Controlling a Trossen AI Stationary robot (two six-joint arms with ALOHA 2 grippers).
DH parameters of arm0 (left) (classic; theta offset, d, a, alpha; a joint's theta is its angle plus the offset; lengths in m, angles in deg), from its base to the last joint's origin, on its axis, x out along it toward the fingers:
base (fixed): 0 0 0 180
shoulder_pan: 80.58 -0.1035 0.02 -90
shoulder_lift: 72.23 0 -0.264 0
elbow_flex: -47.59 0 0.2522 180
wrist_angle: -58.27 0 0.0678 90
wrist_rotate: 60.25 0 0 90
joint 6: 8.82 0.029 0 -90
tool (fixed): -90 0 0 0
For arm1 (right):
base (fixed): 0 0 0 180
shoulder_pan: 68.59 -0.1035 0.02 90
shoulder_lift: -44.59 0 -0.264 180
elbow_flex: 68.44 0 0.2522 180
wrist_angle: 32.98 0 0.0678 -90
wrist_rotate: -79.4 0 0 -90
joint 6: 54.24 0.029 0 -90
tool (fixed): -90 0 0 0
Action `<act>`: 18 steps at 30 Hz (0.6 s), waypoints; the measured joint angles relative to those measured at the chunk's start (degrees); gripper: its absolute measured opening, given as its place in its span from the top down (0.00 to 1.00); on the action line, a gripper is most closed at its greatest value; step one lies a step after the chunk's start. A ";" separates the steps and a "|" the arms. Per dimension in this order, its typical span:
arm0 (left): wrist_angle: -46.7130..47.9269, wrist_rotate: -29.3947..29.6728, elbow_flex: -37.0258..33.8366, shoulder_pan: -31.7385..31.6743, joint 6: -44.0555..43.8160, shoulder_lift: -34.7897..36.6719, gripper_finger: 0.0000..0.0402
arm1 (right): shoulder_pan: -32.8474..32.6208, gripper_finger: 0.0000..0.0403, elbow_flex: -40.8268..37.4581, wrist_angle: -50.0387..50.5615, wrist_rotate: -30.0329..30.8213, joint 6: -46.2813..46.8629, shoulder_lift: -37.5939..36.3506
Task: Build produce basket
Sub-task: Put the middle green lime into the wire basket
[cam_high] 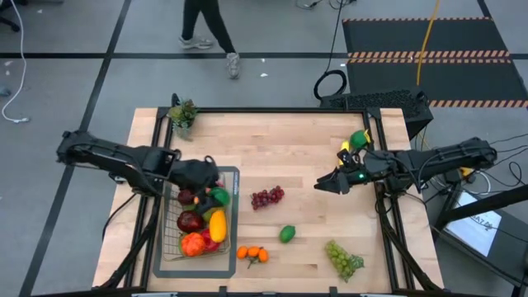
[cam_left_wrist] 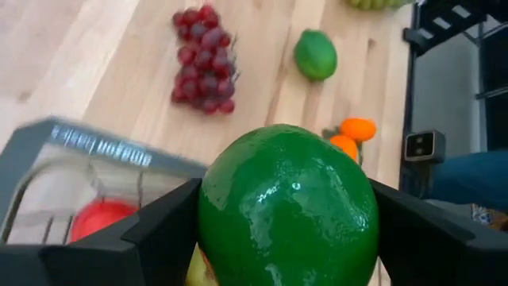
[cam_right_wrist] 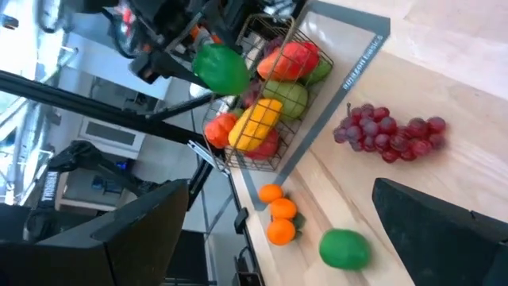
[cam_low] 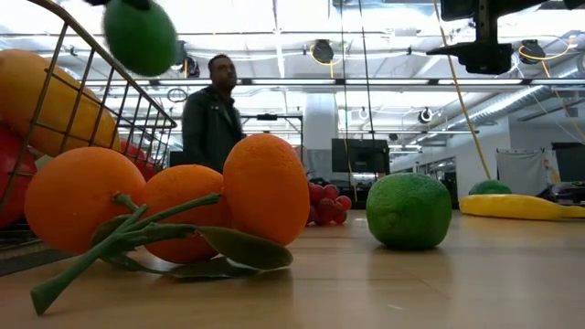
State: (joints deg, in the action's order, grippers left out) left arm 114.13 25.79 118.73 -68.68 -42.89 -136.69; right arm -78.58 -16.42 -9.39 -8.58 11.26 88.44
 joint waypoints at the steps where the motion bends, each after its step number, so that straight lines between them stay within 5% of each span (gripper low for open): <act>1: 0.63 0.52 -0.95 0.48 -0.73 1.34 0.20 | -0.45 0.02 0.02 -0.57 1.01 -0.02 0.13; 10: 1.09 12.77 -10.11 3.64 -3.37 11.94 0.20 | -2.52 0.02 0.03 -1.83 5.69 -0.51 2.56; 18: -3.47 14.28 -18.06 3.67 -3.30 12.75 0.20 | -2.50 0.02 0.00 -3.31 5.52 -0.20 5.90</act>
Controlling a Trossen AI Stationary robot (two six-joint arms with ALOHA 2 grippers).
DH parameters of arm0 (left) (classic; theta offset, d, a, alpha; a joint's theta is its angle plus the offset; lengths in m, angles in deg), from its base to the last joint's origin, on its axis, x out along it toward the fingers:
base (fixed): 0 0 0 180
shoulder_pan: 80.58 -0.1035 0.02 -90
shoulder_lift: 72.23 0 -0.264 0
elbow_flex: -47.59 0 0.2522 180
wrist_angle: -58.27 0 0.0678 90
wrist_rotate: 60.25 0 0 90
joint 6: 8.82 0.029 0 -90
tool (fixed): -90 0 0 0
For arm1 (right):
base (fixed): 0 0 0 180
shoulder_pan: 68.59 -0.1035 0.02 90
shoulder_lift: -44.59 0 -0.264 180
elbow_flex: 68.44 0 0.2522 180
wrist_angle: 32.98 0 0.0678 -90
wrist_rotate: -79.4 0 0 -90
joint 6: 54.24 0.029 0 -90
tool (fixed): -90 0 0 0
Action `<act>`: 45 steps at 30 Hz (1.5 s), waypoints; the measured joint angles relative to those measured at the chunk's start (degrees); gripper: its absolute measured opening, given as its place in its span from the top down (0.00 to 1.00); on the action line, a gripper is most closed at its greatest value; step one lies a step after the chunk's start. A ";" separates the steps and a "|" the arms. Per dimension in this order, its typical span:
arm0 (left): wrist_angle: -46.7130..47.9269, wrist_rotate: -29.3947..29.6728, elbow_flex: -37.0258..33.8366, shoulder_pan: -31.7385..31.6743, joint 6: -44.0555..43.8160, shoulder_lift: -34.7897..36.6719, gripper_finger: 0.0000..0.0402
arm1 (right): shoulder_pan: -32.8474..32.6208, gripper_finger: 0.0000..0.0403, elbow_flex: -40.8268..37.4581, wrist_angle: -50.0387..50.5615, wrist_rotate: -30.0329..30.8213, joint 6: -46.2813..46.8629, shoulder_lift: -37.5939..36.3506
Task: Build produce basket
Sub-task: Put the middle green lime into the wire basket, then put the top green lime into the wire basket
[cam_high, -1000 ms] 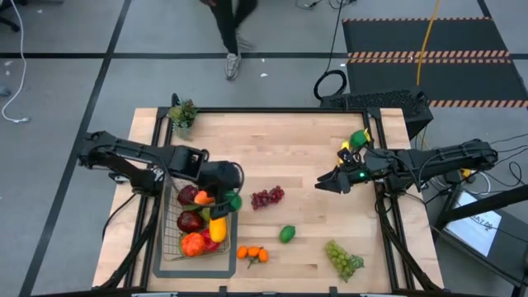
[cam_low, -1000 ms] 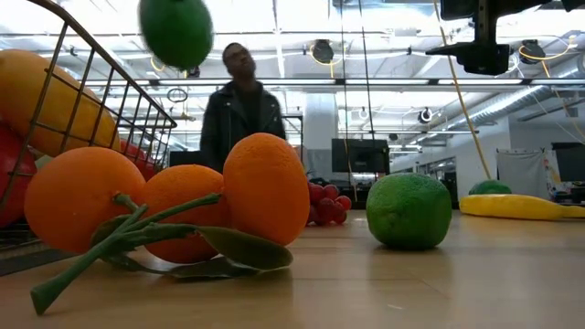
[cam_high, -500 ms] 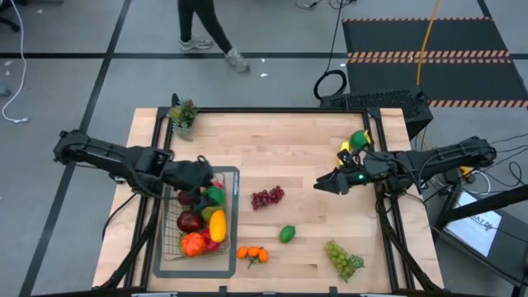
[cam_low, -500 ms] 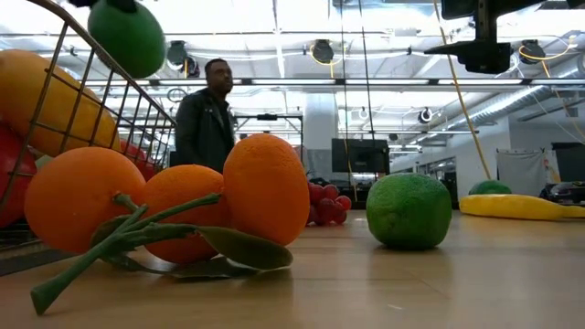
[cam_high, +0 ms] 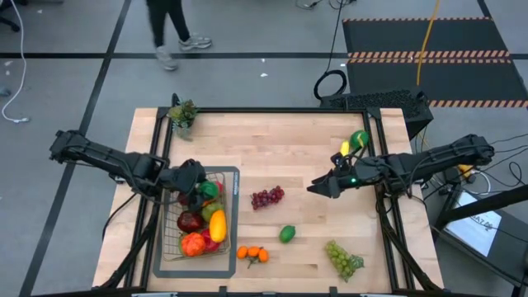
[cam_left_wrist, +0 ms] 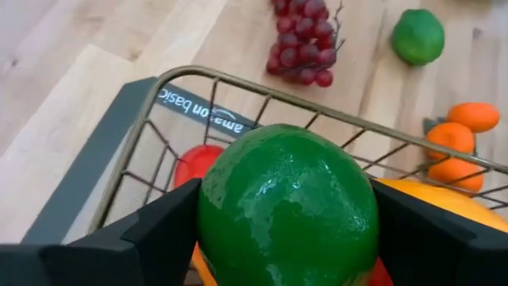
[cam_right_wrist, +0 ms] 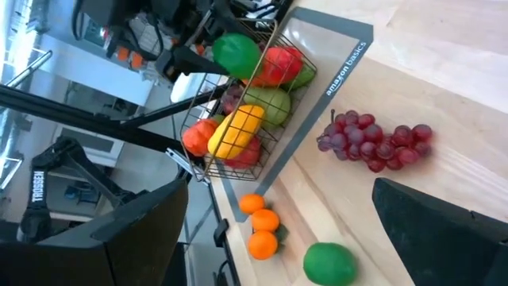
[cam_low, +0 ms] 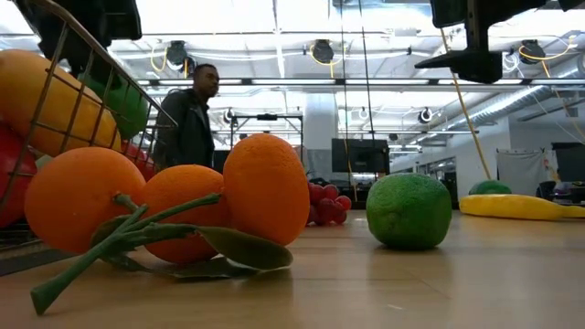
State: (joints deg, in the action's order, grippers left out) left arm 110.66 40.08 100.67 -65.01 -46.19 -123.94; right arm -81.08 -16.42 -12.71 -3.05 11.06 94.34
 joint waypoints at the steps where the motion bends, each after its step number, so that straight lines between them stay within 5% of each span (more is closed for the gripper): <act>1: -1.09 0.07 -0.47 0.01 0.03 0.01 0.20 | 0.00 0.02 0.02 -0.51 -0.02 0.00 0.27; 15: -2.14 -1.11 2.20 -0.04 2.27 0.01 0.01 | 0.00 0.02 0.02 -3.30 -0.04 2.57 1.19; 23: -1.35 -1.23 7.10 -0.43 2.37 0.01 0.08 | 0.00 0.02 0.02 -3.25 -0.17 9.55 1.48; 45: 2.09 -5.25 9.25 -0.54 -2.43 0.95 0.39 | 0.15 0.02 0.02 -9.97 6.17 5.97 4.75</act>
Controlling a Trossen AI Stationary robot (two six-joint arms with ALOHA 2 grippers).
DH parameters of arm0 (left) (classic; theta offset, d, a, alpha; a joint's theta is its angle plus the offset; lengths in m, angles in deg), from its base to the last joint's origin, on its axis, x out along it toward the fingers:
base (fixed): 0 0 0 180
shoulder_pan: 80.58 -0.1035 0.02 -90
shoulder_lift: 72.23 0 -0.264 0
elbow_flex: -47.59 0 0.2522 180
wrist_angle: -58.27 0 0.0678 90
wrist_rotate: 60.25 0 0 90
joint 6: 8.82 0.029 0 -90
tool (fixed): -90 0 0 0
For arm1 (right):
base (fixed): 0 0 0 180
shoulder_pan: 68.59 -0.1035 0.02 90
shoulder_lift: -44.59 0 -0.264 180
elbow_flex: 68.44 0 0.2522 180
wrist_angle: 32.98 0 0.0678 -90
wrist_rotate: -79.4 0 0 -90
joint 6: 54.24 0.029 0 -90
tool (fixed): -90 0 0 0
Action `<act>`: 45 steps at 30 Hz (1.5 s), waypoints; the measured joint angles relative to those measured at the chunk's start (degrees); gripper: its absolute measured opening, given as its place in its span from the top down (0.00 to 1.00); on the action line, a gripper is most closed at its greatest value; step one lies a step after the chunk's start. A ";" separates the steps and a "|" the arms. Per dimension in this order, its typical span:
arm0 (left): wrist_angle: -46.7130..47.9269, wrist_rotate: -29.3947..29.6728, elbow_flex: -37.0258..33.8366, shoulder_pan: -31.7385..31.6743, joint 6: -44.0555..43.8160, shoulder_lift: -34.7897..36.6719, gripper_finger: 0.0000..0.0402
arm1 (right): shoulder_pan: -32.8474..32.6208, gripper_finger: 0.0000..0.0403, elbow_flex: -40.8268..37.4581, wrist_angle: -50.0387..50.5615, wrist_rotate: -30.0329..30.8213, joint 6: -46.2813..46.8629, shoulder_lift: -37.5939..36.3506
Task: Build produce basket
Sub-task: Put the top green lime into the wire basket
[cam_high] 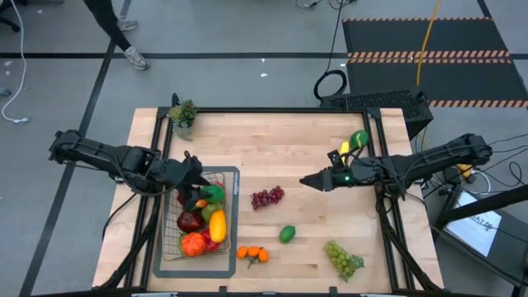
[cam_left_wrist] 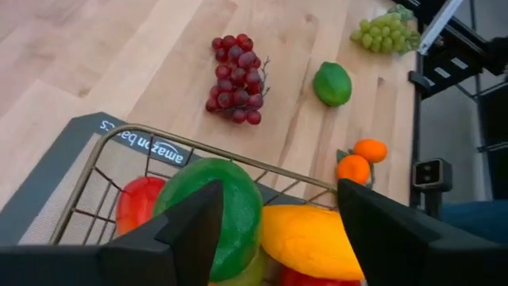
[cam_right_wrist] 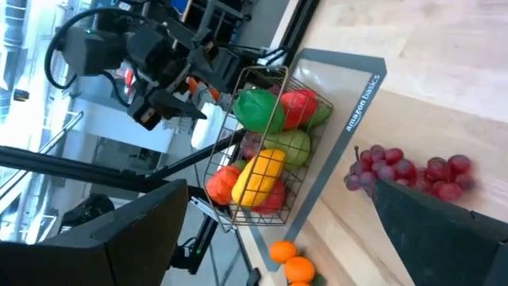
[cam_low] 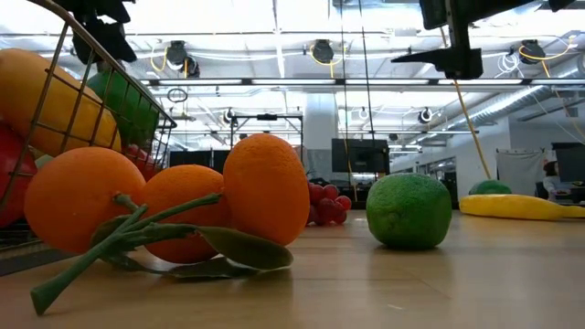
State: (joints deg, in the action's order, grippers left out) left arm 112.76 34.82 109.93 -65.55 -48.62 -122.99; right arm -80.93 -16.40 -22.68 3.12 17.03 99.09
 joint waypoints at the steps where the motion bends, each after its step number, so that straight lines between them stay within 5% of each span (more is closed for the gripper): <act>1: 0.06 -0.30 0.00 0.00 -0.06 0.30 0.40 | 0.00 0.02 0.00 -0.53 -0.04 0.02 0.50; 21: -2.19 1.47 0.02 0.00 0.29 5.40 0.51 | -0.25 0.02 3.06 -14.96 -0.82 -6.66 7.72; 37: -15.84 3.73 0.02 0.33 3.88 1.15 0.51 | -0.83 0.02 7.08 -4.80 -6.53 -13.90 8.33; 45: -24.74 3.96 0.02 0.44 5.16 -4.73 0.51 | -0.94 0.02 7.08 1.67 -10.26 -30.49 8.33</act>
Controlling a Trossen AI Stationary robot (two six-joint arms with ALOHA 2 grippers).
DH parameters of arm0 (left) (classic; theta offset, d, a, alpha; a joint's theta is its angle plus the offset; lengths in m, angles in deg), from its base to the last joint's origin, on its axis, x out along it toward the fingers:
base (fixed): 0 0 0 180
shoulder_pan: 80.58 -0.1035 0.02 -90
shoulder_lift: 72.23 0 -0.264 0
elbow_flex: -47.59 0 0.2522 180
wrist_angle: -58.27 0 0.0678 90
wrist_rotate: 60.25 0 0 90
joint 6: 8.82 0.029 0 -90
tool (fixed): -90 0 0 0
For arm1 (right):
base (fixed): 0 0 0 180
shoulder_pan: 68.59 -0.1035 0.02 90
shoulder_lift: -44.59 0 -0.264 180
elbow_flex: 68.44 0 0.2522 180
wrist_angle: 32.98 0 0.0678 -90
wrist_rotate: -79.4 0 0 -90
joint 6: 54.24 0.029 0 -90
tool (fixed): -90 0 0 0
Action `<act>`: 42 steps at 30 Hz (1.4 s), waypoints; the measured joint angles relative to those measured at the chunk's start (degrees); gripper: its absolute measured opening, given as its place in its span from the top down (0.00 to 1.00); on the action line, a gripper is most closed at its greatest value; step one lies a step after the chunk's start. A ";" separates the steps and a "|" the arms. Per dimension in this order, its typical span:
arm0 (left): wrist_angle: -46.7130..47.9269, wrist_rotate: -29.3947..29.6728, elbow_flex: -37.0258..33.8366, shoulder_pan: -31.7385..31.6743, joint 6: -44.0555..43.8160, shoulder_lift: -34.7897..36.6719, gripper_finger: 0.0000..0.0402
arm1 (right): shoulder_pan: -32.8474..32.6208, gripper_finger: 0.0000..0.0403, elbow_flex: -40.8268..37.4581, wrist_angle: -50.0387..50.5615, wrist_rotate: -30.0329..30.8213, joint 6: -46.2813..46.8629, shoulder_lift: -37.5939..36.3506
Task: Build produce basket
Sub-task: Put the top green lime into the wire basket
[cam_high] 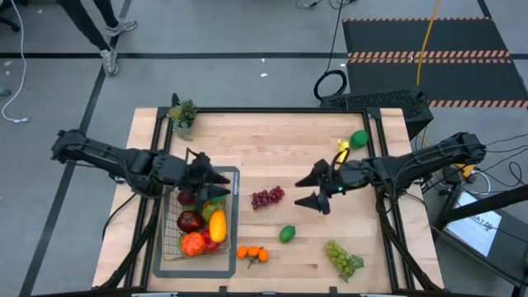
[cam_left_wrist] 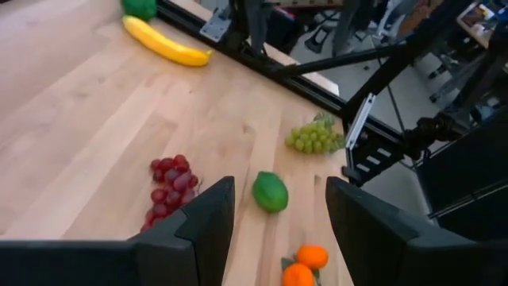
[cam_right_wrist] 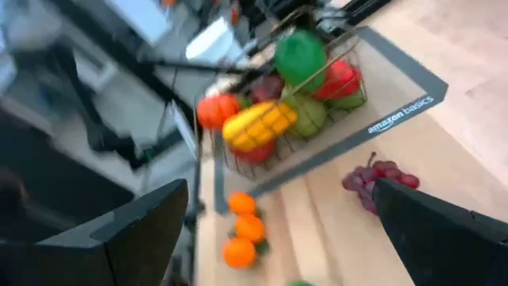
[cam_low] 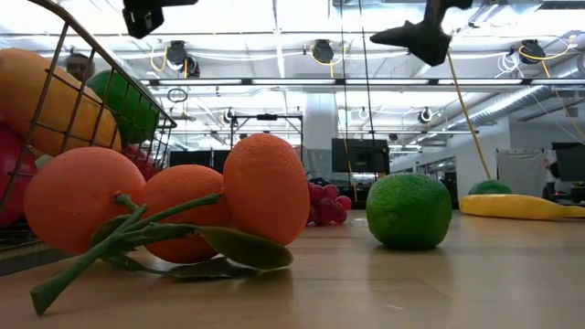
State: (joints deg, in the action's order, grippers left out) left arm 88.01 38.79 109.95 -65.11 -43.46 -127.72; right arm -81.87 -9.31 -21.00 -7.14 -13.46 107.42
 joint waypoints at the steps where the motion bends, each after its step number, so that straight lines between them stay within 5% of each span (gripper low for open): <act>1: -0.72 0.02 0.02 0.00 -0.26 -0.72 0.51 | 0.02 0.02 0.00 0.66 -0.86 -2.48 0.04; 8: -0.59 0.02 3.15 0.00 -3.10 -6.52 0.51 | 0.02 0.02 -0.11 0.68 -7.16 -14.03 3.50; 18: 0.54 1.53 9.15 0.00 -5.31 -13.37 0.51 | 0.65 0.02 -0.17 1.23 -8.20 -13.32 8.20; 30: 0.40 8.65 11.61 2.60 -9.20 -15.90 0.51 | 8.39 0.02 -0.20 17.30 -8.23 -8.48 -1.78; 42: 3.05 10.07 11.56 0.21 -5.00 -15.92 0.51 | 21.02 0.02 -0.20 26.69 -8.08 -16.16 -9.09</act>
State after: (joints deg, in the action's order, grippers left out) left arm 91.07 48.86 121.51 -64.90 -48.46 -143.65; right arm -60.85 -9.51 5.68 -15.22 -29.63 98.33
